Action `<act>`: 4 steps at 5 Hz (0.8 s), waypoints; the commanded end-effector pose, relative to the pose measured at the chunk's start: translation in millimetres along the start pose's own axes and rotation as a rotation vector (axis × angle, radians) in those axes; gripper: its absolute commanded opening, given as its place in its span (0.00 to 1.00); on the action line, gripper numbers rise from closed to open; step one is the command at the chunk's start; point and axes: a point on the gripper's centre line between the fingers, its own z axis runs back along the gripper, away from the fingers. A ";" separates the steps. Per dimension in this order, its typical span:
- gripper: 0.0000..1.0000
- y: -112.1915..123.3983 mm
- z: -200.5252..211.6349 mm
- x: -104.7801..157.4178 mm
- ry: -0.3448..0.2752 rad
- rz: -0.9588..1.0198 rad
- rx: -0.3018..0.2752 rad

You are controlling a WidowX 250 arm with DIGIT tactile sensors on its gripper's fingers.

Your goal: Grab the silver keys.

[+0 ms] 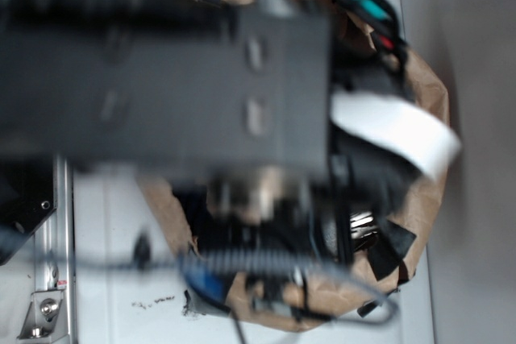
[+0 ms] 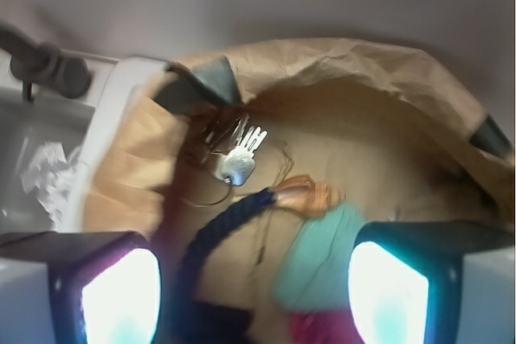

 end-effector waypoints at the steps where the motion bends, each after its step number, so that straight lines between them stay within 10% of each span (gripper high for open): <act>1: 1.00 16.9 -1.6 -20.5 -0.151 -0.130 -0.069; 4: 1.00 12.3 -66.2 -19.0 -0.093 -0.204 -0.066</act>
